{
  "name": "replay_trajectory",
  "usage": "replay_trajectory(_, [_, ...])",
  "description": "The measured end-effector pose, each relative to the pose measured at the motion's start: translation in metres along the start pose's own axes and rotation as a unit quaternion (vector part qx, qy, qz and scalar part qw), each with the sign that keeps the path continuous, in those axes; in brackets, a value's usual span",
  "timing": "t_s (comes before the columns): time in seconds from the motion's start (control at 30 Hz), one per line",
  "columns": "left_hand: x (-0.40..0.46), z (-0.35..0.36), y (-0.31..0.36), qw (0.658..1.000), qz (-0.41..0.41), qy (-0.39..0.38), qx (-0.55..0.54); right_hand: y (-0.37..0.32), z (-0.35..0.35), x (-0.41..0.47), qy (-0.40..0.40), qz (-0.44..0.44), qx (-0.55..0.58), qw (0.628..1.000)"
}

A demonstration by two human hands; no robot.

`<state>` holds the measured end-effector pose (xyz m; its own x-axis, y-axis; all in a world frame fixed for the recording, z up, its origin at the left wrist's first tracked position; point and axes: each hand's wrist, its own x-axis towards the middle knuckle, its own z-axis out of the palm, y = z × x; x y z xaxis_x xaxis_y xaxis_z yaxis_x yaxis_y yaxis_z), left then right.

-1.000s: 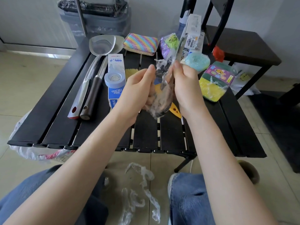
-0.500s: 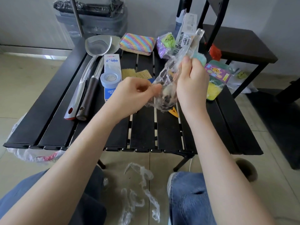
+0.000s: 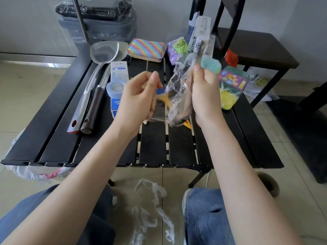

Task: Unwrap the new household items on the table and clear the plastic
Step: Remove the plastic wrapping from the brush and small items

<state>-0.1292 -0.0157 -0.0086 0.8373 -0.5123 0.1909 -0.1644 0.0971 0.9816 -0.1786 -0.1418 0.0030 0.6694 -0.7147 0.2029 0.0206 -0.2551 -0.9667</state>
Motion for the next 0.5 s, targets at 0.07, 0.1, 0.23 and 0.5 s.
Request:
replay_trajectory(0.07, [-0.0008, 0.0009, 0.0022, 0.999, -0.016, -0.021, 0.031, -0.0001, -0.0017, 0.0002, -0.021, 0.030, 0.033, 0.999])
replay_trajectory(0.1, [-0.0017, 0.0020, 0.0040, 0.998, -0.031, -0.033, 0.046, -0.0007, -0.0034, 0.0010, -0.028, 0.047, 0.050, 0.997])
replay_trajectory(0.23, [-0.0050, 0.0034, 0.0095, 0.994, -0.050, -0.074, 0.060, -0.0013, -0.0059, 0.0018, -0.061, 0.095, 0.084, 0.990])
replay_trajectory(0.5, [-0.0059, 0.0044, 0.0050, 1.000, -0.014, 0.007, -0.012, 0.0019, -0.0003, -0.0044, -0.058, 0.119, 0.105, 0.986])
